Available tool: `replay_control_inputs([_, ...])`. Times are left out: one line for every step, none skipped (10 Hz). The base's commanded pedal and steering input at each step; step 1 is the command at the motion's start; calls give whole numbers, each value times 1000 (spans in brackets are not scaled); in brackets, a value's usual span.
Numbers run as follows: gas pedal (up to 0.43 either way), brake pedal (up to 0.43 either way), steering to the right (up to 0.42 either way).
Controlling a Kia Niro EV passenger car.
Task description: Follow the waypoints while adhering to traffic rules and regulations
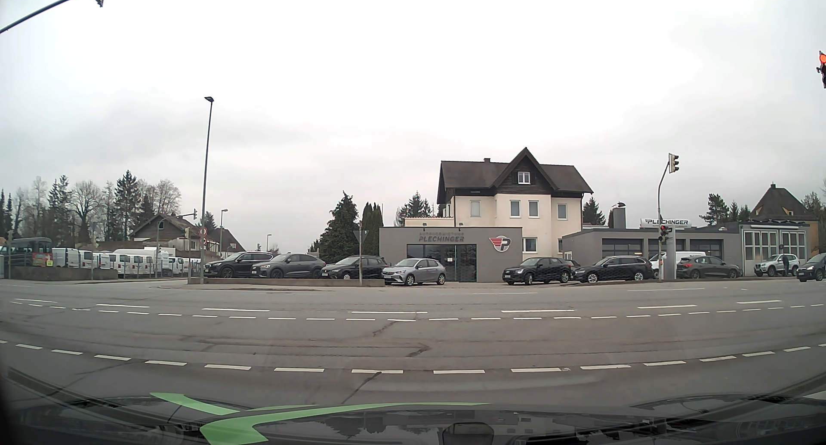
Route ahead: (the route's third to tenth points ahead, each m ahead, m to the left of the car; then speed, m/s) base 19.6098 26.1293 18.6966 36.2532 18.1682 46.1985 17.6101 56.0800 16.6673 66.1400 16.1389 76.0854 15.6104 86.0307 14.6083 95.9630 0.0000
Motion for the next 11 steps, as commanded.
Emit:
replay_control_inputs([0, 341, -3])
replay_control_inputs([0, 341, -3])
replay_control_inputs([0, 341, -3])
replay_control_inputs([0, 341, -3])
replay_control_inputs([0, 341, -3])
replay_control_inputs([0, 341, -3])
replay_control_inputs([0, 341, -3])
replay_control_inputs([0, 341, -3])
replay_control_inputs([0, 341, -3])
replay_control_inputs([0, 341, -3])
replay_control_inputs([0, 341, -3])
